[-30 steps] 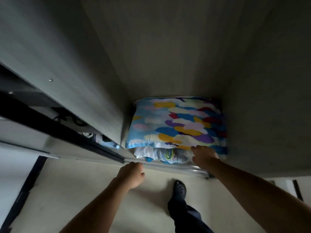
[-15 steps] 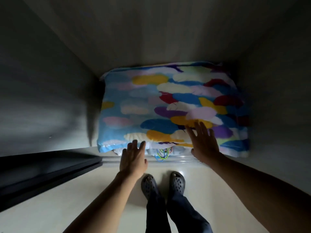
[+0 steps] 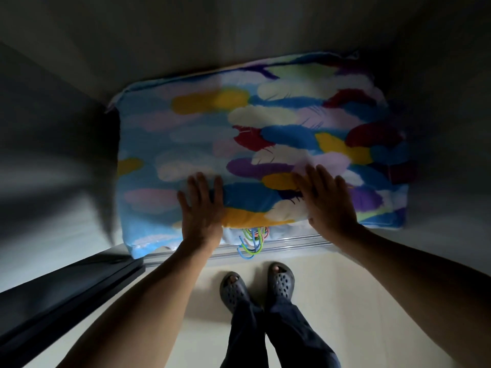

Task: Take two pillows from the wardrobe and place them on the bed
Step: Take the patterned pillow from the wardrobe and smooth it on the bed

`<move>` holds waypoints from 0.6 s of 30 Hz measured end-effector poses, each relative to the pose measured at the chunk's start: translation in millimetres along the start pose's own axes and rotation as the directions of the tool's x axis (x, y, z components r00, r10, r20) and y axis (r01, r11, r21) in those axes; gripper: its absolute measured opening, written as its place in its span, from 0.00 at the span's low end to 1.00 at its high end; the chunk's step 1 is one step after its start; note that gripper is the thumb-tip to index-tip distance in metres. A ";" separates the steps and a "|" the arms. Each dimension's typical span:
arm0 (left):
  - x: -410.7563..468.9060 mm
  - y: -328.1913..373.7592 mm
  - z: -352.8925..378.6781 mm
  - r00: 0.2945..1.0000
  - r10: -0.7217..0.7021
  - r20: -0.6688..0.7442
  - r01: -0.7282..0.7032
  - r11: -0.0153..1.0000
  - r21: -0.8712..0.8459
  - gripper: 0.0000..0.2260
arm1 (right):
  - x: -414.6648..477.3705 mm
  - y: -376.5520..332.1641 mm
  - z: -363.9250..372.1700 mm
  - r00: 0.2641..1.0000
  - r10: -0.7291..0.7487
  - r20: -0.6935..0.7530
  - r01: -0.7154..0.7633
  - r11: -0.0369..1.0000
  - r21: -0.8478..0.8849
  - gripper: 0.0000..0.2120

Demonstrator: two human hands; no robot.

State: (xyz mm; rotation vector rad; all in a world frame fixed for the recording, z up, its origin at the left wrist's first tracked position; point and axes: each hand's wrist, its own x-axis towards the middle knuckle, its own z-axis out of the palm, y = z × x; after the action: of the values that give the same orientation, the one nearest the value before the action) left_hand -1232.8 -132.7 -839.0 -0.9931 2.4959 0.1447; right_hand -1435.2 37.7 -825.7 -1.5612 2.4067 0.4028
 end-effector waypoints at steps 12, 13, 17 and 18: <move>-29.5 -29.2 -176.0 0.968 0.146 -0.205 -0.173 0.977 -0.123 0.14 | 0.2 29.3 -185.8 0.978 0.063 -0.200 -0.034 0.989 0.145 0.31; -33.6 -32.3 -195.6 0.965 0.138 -0.222 -0.170 0.977 -0.131 0.14 | -1.0 32.4 -205.9 0.977 0.060 -0.206 -0.027 0.987 0.161 0.28; -64.7 -42.4 -252.7 0.962 0.099 -0.254 -0.134 0.983 -0.126 0.15 | -27.1 39.7 -271.2 0.968 0.041 -0.247 0.009 0.980 0.200 0.24; -77.4 -42.8 -261.9 0.962 0.089 -0.259 -0.129 0.981 -0.143 0.16 | -37.8 39.9 -283.0 0.967 0.029 -0.251 0.021 0.981 0.195 0.24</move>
State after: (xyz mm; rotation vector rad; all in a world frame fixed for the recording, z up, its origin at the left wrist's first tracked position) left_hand -1250.5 -182.7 -567.7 -0.9894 2.8102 0.2717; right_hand -1471.9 -16.0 -544.8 -1.6023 2.5433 -0.0385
